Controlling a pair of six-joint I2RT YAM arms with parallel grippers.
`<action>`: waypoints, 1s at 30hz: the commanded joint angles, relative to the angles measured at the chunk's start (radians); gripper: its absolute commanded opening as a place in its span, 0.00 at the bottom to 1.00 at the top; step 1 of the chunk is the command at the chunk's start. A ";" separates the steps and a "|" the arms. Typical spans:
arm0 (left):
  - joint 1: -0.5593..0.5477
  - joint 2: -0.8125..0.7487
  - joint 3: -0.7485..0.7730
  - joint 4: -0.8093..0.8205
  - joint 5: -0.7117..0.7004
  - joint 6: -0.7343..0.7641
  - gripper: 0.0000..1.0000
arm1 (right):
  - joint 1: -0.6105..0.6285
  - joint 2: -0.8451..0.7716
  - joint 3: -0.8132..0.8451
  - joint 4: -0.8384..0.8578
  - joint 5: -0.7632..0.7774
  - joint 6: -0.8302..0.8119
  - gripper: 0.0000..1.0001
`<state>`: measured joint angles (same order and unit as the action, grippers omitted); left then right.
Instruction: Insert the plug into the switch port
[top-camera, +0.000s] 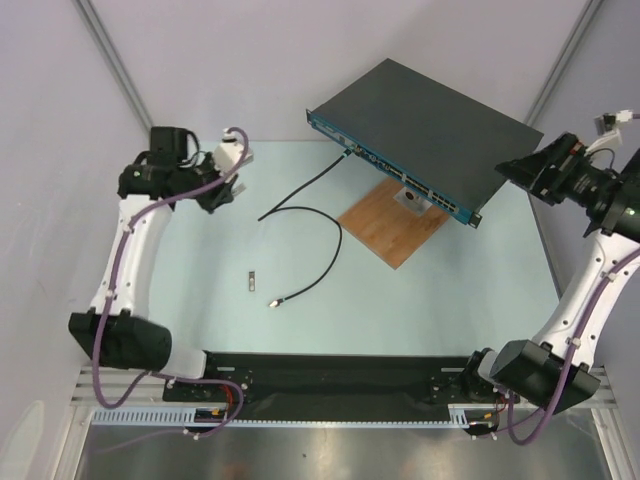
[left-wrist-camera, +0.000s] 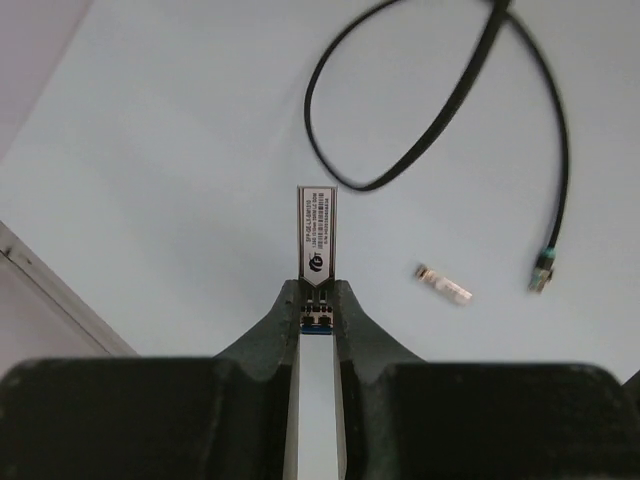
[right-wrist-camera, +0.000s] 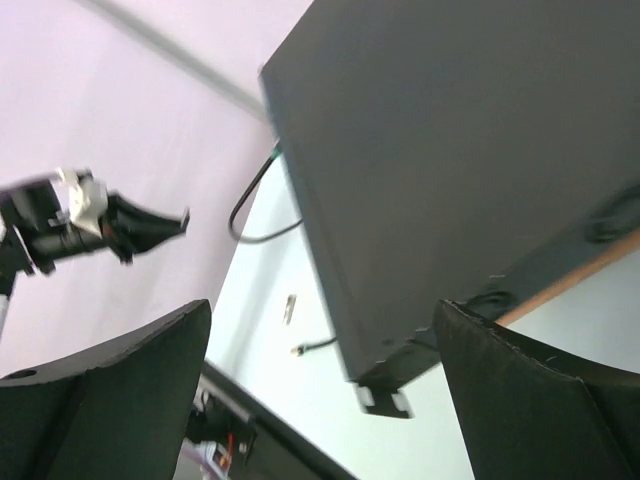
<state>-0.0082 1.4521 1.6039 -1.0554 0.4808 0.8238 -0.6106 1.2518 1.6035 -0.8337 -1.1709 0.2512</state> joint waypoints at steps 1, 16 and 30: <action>-0.264 -0.126 0.065 0.129 -0.192 -0.355 0.00 | 0.081 -0.055 -0.017 -0.050 -0.007 -0.069 1.00; -0.933 0.128 0.375 0.279 -0.544 -0.558 0.00 | 0.527 -0.152 -0.145 0.066 0.122 0.036 0.93; -1.069 0.168 0.383 0.328 -0.581 -0.571 0.00 | 0.698 -0.135 -0.223 0.214 0.231 0.181 0.74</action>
<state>-1.0527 1.6421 1.9507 -0.7700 -0.0765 0.2764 0.0547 1.1183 1.3884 -0.6796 -0.9825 0.4061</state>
